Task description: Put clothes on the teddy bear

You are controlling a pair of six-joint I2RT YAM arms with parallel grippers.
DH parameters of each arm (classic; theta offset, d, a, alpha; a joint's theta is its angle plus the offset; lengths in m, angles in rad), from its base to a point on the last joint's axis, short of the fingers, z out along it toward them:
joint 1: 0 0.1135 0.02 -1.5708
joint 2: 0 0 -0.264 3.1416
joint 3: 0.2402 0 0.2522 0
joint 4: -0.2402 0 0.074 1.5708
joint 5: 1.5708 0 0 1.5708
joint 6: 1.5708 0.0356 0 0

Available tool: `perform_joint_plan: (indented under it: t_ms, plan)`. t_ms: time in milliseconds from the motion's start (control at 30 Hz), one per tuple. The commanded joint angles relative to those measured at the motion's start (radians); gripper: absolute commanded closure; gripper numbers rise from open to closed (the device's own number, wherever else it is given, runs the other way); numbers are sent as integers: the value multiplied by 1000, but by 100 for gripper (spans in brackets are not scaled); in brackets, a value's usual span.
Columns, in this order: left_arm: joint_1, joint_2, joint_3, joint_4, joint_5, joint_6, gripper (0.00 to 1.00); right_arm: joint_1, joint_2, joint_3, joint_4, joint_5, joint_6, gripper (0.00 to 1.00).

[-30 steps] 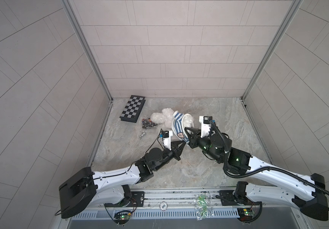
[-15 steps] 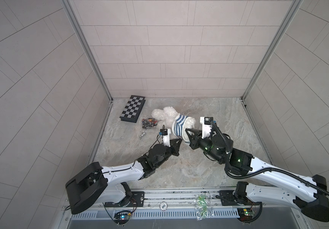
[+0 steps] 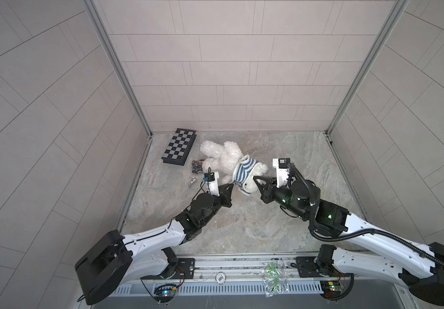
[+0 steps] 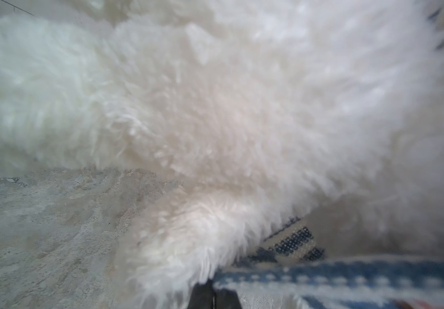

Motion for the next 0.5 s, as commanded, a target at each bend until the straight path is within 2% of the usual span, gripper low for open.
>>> perform_joint_plan:
  t_ms: [0, 267, 367, 467]
  plan:
    - [30, 12, -29, -139, -91, 25, 100, -32, -59, 55, 61, -60, 13, 100]
    - [-7, 16, -25, -18, 169, -3, 100, -77, 50, 20, 89, -205, -27, 100]
    - [-8, -30, -43, -26, 213, -32, 93, -77, 59, -5, 106, -239, -90, 100]
    - [-7, -102, -57, -74, 242, -34, 78, -83, 50, -32, 99, -260, -178, 100]
